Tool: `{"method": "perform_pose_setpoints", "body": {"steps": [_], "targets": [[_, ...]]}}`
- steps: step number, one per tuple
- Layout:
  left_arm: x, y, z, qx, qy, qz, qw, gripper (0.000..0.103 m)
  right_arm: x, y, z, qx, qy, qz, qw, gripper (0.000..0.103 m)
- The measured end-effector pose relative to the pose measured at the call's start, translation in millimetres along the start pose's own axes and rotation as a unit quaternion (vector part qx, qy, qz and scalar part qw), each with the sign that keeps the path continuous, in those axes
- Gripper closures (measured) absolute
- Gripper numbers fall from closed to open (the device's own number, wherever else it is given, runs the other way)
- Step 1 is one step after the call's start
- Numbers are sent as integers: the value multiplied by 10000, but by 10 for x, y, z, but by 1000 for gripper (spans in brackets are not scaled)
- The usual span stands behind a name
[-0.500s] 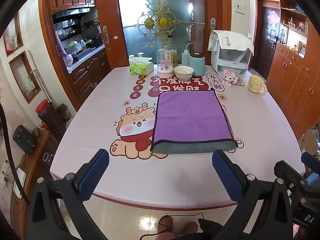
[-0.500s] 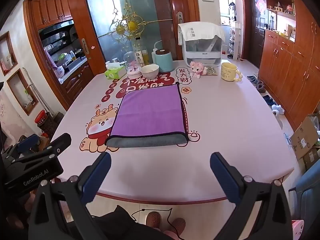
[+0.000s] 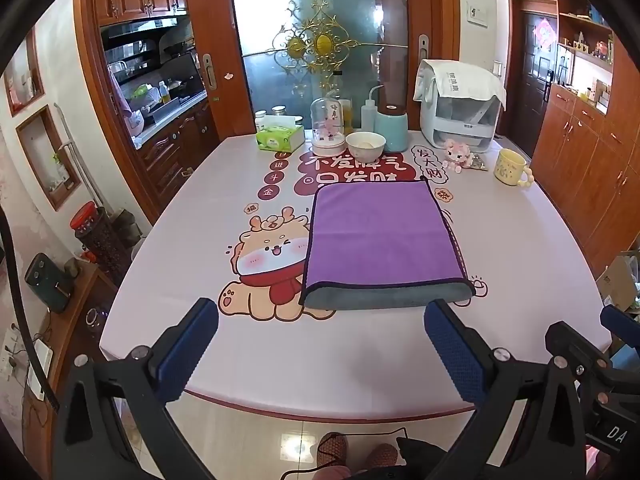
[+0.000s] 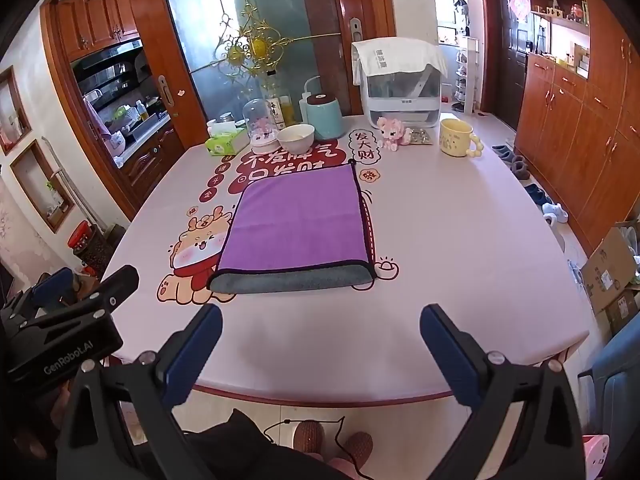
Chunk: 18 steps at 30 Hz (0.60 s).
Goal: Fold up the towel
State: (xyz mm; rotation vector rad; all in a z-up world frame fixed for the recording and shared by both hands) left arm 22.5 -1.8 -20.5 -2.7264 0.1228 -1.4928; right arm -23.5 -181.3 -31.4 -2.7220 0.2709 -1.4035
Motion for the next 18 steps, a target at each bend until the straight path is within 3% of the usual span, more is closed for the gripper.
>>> {"method": "perform_pose_setpoints", "body": {"steps": [18], "targets": [[22,-47,47,36,-42,23,10000,1,-113,54,60,-49,-55,47,10000,3]]}}
Point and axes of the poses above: each gripper's, at about its wrist camera, not at the fingertips, and z roughly the way its jaws point, y to its right, x to its top, the point moved 3 cm from there along z, roughly the way its jaws point, and after that the axes turned 13 degrees about y, right-handed, at the moved point
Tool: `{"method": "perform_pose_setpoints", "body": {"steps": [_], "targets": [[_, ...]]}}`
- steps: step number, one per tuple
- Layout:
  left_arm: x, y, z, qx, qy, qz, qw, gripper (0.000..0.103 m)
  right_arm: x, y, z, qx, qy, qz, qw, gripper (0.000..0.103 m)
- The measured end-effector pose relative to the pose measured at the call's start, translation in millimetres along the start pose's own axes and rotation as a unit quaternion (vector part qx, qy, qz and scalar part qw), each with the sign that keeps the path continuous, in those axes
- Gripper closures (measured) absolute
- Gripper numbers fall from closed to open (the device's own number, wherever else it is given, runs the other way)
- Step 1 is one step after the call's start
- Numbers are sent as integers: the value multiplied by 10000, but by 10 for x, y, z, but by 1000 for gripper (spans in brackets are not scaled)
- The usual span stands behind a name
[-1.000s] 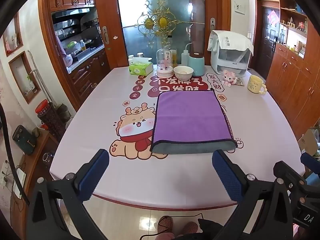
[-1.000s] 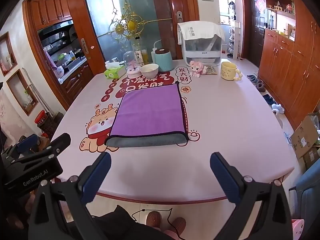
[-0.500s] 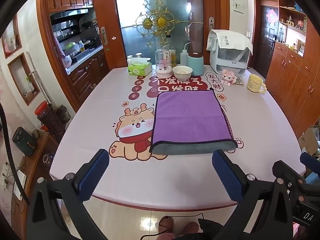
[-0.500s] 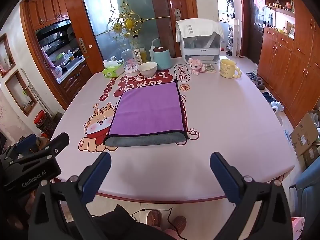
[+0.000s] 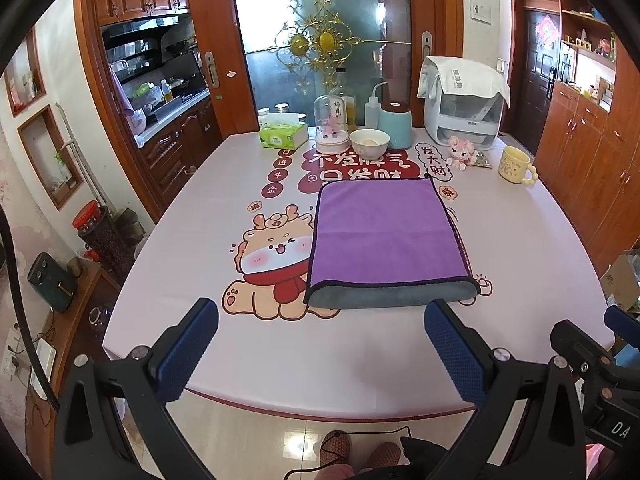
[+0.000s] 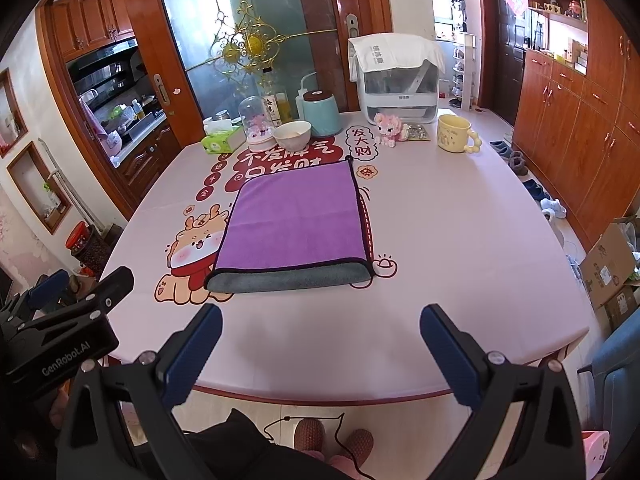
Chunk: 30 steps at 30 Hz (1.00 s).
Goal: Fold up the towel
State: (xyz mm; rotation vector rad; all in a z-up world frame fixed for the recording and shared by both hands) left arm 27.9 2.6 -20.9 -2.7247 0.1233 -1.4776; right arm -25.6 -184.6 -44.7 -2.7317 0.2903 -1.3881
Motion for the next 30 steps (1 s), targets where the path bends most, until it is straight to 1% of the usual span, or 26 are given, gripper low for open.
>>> {"method": "perform_pose_setpoints", "body": {"steps": [9,18,25,30], "targets": [[-44,-15,23,-23,0,19,10000,1,2,0,-1,-95,-60,19,9999,3],[-69,-11,39,63,-145,150,9998,1,43,-19,-15,-129,-133,78,9998,3],[-51,-86,91,-58,-237,142,9996,1,47,-53,9,-164,-217,121,9996,3],[-8,-202,233,-166,-359,127,9991,1,51,-135,42,-241,-264,110,9993,4]]}}
Point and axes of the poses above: each gripper's, at about its wrist camera, not at the fingertips, and z roughly the way its jaws point, y to its right, x to its top, the point moved 3 cm from there along z, roughly the way its jaws point, and after that the axes turned 13 degrees about y, right-handed, at the moved point
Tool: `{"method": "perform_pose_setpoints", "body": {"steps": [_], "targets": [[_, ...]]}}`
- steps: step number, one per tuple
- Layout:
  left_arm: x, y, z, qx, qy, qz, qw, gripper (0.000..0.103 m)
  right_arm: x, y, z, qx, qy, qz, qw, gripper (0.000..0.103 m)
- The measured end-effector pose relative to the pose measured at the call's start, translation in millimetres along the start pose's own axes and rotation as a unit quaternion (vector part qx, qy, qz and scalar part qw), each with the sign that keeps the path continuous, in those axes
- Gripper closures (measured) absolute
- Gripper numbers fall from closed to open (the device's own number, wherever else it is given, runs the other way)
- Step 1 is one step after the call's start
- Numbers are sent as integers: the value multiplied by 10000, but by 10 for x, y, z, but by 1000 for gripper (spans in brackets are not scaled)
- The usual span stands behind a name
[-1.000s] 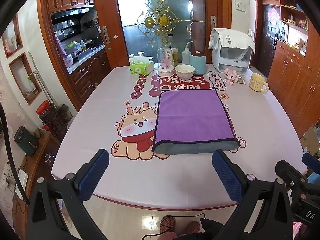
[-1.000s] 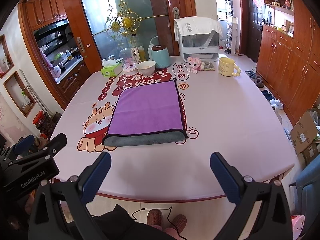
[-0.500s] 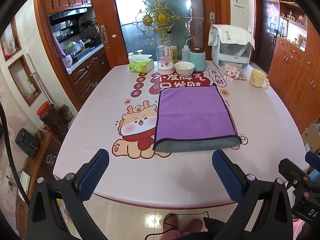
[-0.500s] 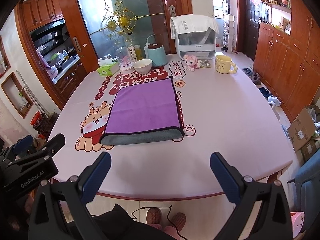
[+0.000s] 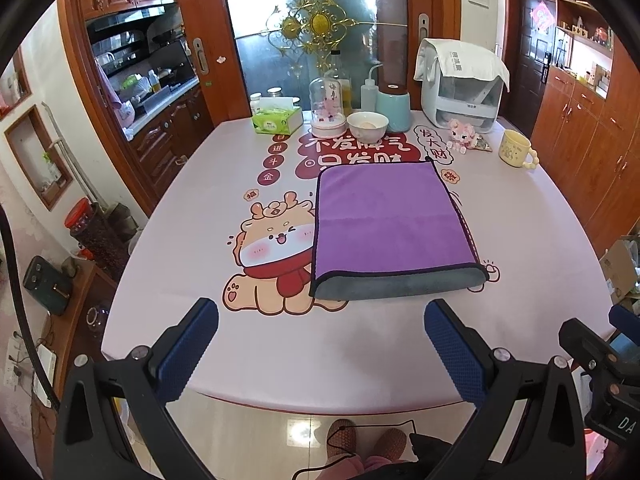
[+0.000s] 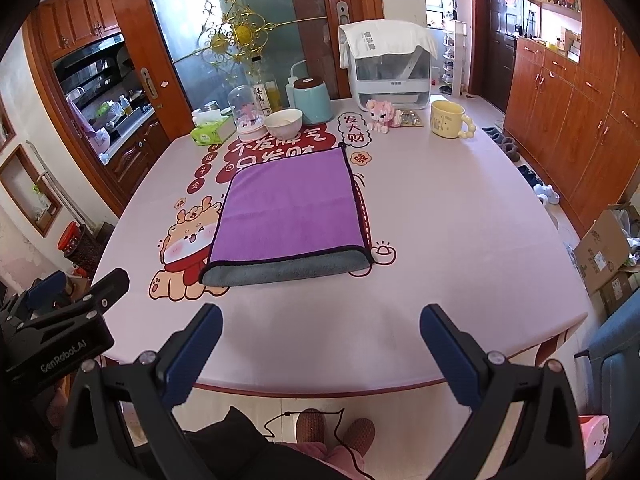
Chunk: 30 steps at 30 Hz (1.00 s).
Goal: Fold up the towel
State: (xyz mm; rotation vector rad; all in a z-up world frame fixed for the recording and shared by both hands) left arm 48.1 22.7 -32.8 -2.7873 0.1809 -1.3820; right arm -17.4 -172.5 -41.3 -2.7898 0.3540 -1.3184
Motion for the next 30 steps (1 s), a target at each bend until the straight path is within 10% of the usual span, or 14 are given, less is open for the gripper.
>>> {"method": "perform_pose_setpoints", "body": {"steps": [21,30], "targets": [[206,-345,645,-889,-351,266,9951,1,72,-61,277,-665,192,309,9971,11],[192,-436,924,-868,-496,306,9945,1,145,5,494,-320,376,-34,9988,16]]}}
Point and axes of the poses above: each gripper's, at about its wrist camera, not at the fingertips, and z roughly the way its jaws point, y to its right, x to its top, the point moved 3 cm from there along z, roughly the way its jaws point, and after that the axes turned 13 degrees about y, right-handed, at the moved point
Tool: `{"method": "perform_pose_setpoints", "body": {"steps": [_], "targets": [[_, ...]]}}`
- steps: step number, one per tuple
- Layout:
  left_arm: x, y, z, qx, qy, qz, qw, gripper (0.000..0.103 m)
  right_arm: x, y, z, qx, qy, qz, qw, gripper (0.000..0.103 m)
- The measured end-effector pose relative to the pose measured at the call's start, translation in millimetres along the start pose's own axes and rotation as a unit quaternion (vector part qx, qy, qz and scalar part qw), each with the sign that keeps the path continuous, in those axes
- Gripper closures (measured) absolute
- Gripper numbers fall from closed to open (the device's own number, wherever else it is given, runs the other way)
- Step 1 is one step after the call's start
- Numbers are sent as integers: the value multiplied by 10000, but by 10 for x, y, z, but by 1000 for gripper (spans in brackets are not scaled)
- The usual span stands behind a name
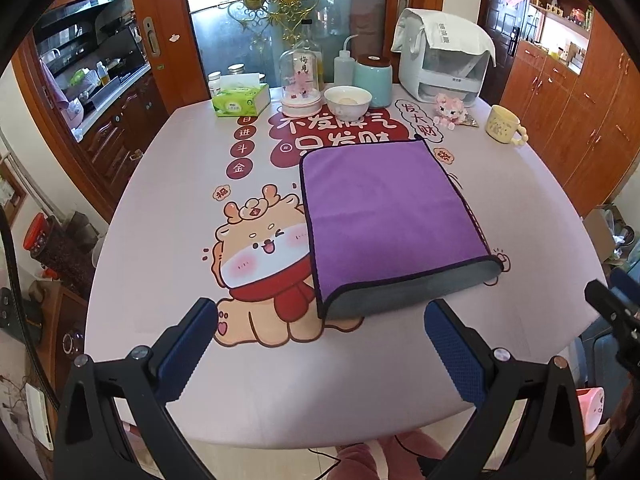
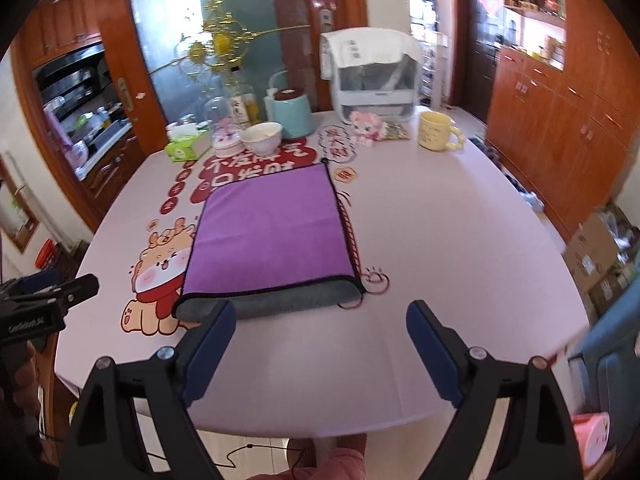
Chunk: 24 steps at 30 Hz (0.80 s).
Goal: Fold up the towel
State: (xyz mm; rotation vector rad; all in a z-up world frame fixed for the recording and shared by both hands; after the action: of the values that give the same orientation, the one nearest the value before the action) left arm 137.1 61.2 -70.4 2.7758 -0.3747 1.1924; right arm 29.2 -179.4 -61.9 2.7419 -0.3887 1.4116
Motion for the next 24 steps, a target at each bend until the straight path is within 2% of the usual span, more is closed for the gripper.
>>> {"method": "perform_pose_setpoints", "body": {"steps": [12,17,24], "targets": [[138,140,417,-134,-109,104,9998,1,158,14,601,757,-131,-702,9946,17],[76,134,677,-128,-300,100,9994,1,128,60,904,970,-337,-971,9900,17],[-102,195,1070,-341,-569,548,9963,1,-53,212,1297,1122,-547,-1209,9848,17]]}}
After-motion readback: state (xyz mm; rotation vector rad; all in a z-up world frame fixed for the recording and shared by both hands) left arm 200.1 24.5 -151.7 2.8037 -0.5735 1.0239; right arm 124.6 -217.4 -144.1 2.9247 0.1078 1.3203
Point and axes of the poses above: each gripper's, at about its wrist camera, not at the fingertips, and z roughly the way its jaws point, y to its right, x to its top, the point moved 3 cm from there along z, roughly the way its jaws point, and after that the axes turned 13 degrees about y, right-handed, at the moved point
